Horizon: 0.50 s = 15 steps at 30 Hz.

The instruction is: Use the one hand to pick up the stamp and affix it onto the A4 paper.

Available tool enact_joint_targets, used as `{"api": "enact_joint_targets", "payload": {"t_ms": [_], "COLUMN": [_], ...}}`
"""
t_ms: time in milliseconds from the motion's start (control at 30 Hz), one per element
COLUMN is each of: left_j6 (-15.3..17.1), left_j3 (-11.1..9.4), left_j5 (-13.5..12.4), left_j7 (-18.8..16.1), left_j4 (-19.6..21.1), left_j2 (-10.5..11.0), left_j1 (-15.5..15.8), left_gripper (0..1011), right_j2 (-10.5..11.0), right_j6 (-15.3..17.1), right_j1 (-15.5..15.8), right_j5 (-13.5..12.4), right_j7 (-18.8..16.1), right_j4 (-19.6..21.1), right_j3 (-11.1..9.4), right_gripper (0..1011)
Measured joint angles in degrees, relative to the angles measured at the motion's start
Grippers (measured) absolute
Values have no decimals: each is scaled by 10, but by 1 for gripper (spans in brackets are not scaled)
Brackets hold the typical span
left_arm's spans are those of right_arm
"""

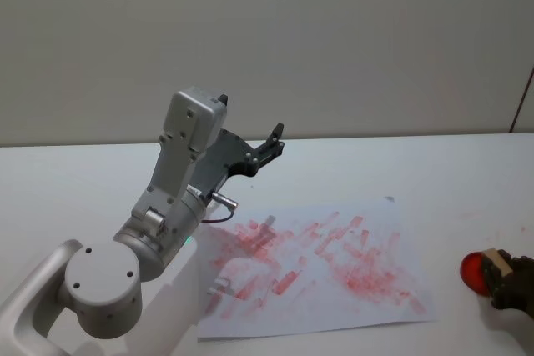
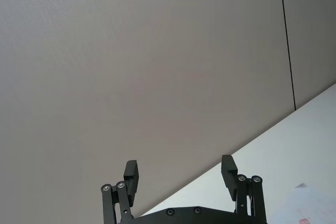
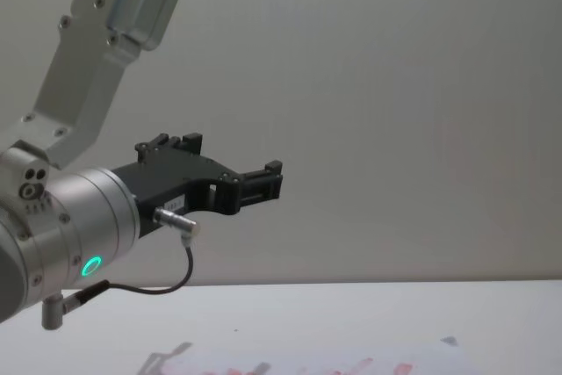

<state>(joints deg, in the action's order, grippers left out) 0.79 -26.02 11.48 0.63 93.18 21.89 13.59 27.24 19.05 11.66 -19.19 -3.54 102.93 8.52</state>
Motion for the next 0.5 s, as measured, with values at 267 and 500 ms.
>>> {"api": "enact_joint_targets", "payload": {"t_ms": [267,500], "left_j6": [0,0], "left_j3": [0,0], "left_j5": [0,0], "left_j7": [0,0], "left_j4": [0,0], "left_j2": [0,0], "left_j1": [0,0], "left_gripper": [1001,1001], "right_j2": [0,-2], "right_j6": [-1,-17], "right_j1": [-1,-9], "right_j5": [1,10], "right_j7": [-2,-15], "right_j4": [-1,2], "right_j3": [0,1], "right_gripper": [218,218]}}
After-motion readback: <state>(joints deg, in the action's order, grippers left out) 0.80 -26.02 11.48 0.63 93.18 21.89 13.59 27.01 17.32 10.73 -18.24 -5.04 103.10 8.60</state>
